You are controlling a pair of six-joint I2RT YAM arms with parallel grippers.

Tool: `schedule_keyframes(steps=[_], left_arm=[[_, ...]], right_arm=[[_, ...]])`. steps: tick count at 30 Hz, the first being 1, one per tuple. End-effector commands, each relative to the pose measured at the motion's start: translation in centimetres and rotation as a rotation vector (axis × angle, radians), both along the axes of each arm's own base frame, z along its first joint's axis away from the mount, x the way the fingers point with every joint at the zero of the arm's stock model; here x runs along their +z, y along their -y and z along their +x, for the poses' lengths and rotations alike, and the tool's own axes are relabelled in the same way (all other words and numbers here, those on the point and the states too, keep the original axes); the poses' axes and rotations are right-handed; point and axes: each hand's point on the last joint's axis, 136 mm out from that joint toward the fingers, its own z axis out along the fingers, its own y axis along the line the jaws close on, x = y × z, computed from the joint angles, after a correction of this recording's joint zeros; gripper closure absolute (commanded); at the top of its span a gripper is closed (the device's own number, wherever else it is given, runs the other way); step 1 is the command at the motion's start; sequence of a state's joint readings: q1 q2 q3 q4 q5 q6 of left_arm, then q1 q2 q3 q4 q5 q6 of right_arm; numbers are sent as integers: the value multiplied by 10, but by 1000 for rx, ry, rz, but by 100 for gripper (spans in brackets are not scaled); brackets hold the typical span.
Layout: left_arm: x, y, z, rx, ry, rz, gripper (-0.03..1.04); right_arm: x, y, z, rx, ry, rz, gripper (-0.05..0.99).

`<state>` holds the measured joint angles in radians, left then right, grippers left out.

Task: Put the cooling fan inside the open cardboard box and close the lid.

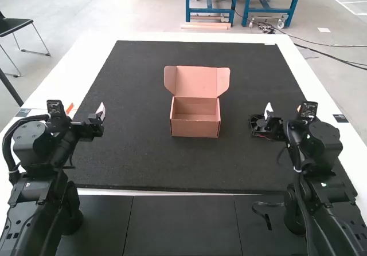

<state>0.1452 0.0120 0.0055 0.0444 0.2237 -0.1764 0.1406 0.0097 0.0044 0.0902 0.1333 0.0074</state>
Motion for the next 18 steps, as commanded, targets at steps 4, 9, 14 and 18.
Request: schedule_keyframes(steps=[4,9,14,18], left_arm=[[45,-13,-6,78,172,20,5],[66,-14,-11,85,213,26,5],[83,-15,-12,95,222,25,5],[103,-16,-9,100,215,22,5]], right_arm=[[17,19,-1,-81,76,18,2],[38,24,-3,-80,148,14,2],[54,27,-5,-79,170,6,3],[77,30,-2,-89,168,4,2]])
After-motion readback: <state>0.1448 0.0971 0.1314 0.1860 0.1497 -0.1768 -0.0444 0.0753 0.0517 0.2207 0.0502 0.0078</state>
